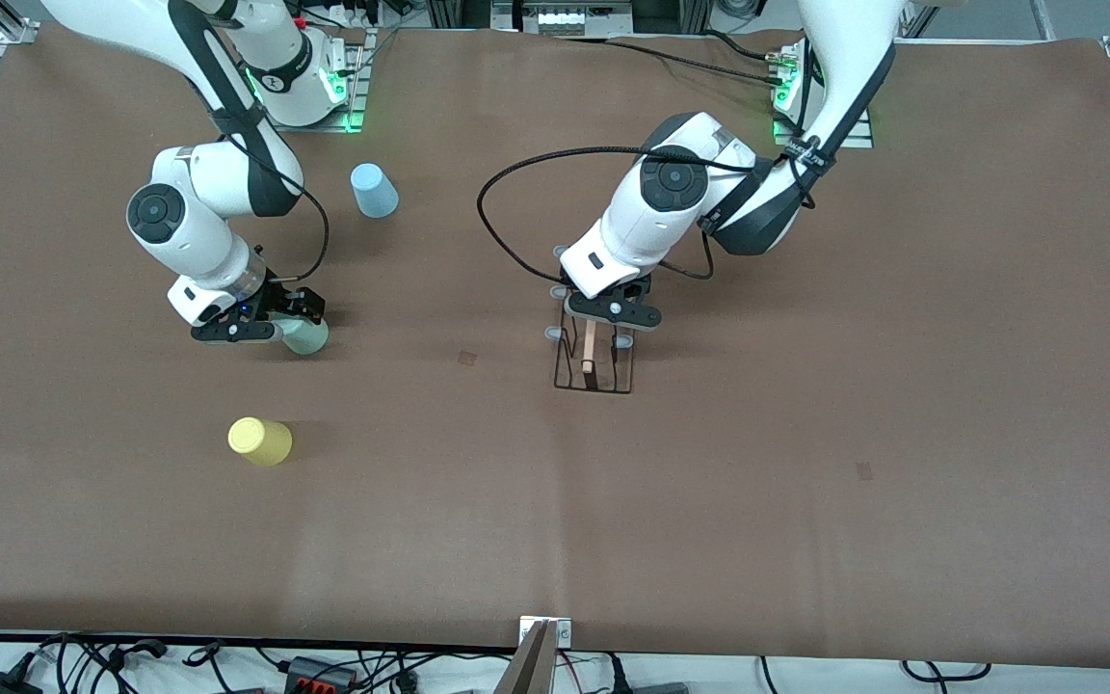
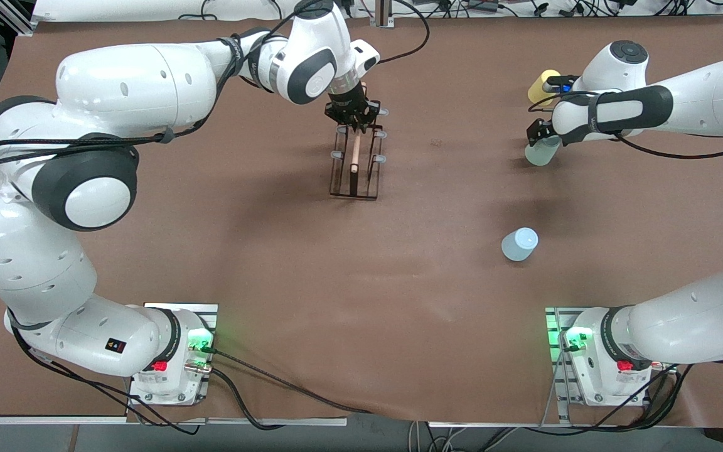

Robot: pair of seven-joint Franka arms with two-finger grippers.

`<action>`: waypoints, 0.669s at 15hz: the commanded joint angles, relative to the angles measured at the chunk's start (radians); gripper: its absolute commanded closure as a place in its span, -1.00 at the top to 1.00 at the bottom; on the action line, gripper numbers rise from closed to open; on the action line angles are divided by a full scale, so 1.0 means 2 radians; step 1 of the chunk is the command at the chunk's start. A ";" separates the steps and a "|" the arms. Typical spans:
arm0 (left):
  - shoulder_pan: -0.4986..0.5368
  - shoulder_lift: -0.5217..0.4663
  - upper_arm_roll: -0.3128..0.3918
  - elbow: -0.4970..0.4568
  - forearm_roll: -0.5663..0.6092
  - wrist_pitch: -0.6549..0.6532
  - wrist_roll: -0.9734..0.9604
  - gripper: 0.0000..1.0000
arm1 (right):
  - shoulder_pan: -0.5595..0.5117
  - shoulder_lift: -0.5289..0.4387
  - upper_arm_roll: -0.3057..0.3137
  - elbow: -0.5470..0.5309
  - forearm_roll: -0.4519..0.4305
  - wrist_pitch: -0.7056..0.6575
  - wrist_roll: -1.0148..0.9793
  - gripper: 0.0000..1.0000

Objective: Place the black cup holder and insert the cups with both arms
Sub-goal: 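Carry the black wire rack to the table center with the left gripper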

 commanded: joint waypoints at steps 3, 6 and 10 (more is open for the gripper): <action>-0.008 0.007 0.002 0.017 -0.001 0.003 -0.020 -0.98 | 0.003 0.000 -0.001 -0.006 0.007 0.009 0.003 1.00; -0.008 0.009 0.002 0.017 -0.001 0.003 -0.020 -0.97 | 0.003 0.000 -0.001 -0.006 0.007 0.009 0.002 0.81; -0.006 0.009 0.003 0.016 0.000 0.002 -0.020 0.09 | 0.001 0.000 -0.001 -0.005 0.007 0.007 0.002 -0.09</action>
